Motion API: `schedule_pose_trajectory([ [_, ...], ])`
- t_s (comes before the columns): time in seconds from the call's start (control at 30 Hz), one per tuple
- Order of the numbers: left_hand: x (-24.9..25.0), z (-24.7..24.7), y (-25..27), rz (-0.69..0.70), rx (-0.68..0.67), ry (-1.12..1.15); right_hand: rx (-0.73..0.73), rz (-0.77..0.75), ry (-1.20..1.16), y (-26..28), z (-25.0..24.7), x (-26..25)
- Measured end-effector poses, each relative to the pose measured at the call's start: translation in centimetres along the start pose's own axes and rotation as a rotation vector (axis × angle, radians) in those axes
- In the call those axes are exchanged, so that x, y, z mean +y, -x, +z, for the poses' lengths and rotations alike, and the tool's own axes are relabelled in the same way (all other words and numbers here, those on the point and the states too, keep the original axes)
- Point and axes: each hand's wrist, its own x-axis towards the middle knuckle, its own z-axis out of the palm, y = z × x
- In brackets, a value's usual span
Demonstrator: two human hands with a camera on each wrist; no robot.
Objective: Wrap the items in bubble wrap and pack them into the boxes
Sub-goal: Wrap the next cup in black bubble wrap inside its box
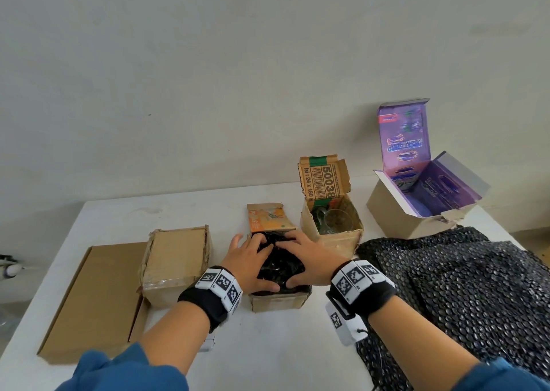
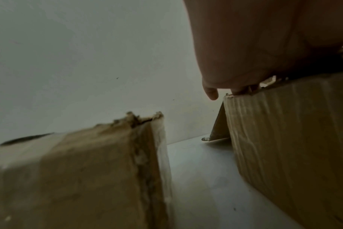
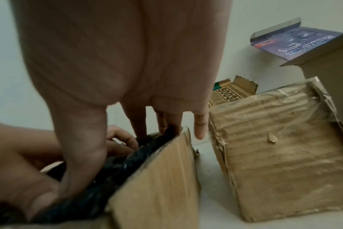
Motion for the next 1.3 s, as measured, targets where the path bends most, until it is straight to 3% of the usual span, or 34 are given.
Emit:
schedule_pose_trajectory([
  [0.17, 0.5, 0.4, -0.2, -0.026, -0.005, -0.074, -0.039, 0.017, 0.321, -0.3, 1.0, -0.5],
  [0.3, 0.6, 0.0, -0.6, -0.038, -0.023, -0.112, -0.023, 0.021, 0.428, -0.9, 1.4, -0.8],
  [0.53, 0.3, 0.3, -0.8, -0.028, -0.033, -0.218, 0.090, 0.020, 0.331, -0.2, 1.2, -1.5],
  [0.63, 1.1, 0.2, -0.2, -0.044, 0.066, -0.211, 0.129, 0.022, 0.451, 0.3, 2.3, -2.1],
  [0.77, 2.1, -0.1, 1.2, -0.037, 0.153, -0.085, 0.062, 0.029, 0.483, 0.1, 2.6, -1.9],
  [0.97, 1.5, 0.0, 2.0, 0.012, 0.121, -0.034, 0.066, 0.026, 0.534, 0.7, 2.2, -2.2],
  [1.1, 0.9, -0.2, 1.2, 0.027, 0.066, -0.040, 0.066, 0.028, 0.421, 1.4, 2.2, -2.7],
  [1.3, 1.0, -0.4, -0.4, -0.038, 0.039, 0.023, 0.092, 0.046, 0.328, 1.4, 2.5, -2.3],
])
